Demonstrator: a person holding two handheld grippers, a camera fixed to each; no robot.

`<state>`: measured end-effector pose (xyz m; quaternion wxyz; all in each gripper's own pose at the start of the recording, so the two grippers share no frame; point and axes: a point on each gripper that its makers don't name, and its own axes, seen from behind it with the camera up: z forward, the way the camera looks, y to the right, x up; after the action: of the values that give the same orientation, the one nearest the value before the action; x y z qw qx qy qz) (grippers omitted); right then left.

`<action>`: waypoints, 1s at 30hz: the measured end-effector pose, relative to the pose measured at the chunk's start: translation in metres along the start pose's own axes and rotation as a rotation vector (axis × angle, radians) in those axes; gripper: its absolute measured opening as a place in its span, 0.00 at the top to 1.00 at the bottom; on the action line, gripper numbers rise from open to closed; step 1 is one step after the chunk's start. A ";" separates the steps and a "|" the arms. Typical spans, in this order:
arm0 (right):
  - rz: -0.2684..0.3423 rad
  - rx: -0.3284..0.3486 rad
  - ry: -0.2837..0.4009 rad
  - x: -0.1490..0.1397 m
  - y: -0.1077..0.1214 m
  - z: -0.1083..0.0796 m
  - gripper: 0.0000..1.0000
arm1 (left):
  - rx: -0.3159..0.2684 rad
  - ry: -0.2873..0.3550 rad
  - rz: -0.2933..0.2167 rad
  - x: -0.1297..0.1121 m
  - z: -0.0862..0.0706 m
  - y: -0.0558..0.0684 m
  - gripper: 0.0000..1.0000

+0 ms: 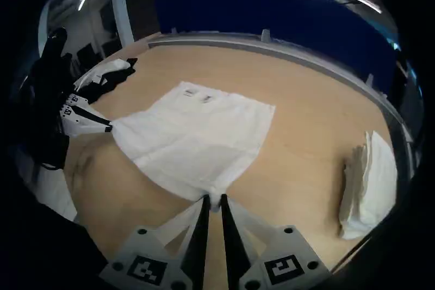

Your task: Fold towel

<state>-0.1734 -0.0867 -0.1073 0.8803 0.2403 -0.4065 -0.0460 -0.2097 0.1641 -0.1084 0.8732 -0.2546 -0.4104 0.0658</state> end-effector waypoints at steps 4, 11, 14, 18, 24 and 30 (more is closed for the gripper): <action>0.017 0.011 0.004 0.007 -0.005 -0.014 0.84 | -0.008 -0.007 0.002 0.004 -0.015 0.005 0.89; 0.040 0.020 0.018 0.016 -0.015 -0.038 0.84 | -0.030 -0.019 -0.010 0.006 -0.038 0.015 0.89; 0.041 0.022 0.015 0.015 -0.018 -0.042 0.84 | -0.033 -0.021 -0.013 0.005 -0.041 0.017 0.89; 0.044 0.027 0.008 0.012 -0.021 -0.042 0.84 | -0.034 -0.024 -0.016 0.004 -0.041 0.018 0.89; 0.041 0.032 0.014 0.020 -0.021 -0.041 0.84 | -0.029 -0.019 -0.031 0.010 -0.042 0.013 0.89; 0.032 0.023 0.022 0.034 -0.012 -0.035 0.84 | -0.033 -0.011 -0.053 0.024 -0.039 0.006 0.89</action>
<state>-0.1237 -0.0934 -0.1087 0.8826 0.2443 -0.4009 -0.0245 -0.1643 0.1619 -0.1153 0.8679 -0.2577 -0.4230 0.0374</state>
